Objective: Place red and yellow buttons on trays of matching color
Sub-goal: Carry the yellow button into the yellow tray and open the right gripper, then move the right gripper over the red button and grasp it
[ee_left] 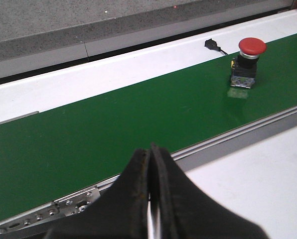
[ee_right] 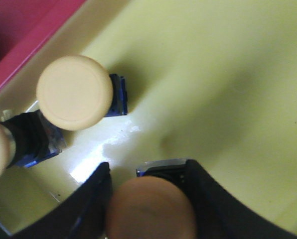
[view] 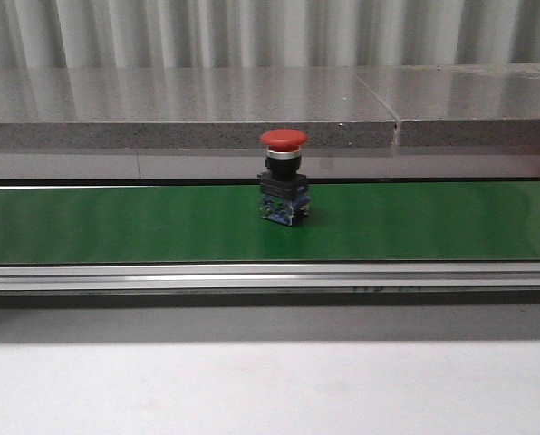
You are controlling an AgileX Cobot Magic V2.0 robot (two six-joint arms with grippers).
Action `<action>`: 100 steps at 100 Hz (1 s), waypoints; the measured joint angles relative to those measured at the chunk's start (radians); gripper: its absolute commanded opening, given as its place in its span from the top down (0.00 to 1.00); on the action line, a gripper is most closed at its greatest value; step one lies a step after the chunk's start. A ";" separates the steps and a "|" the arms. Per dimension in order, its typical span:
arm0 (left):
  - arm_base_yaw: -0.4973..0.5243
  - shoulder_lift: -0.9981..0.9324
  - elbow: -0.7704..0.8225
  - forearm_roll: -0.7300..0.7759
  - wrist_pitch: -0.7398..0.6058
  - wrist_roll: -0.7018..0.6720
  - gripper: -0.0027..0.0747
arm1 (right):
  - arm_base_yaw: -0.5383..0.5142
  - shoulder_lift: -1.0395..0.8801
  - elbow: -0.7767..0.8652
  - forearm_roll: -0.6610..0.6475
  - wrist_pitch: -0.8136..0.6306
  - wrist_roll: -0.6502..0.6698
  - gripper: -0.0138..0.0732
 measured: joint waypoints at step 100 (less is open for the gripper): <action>0.000 0.000 0.000 0.000 0.000 0.000 0.99 | 0.037 -0.308 0.010 0.023 0.041 0.002 0.28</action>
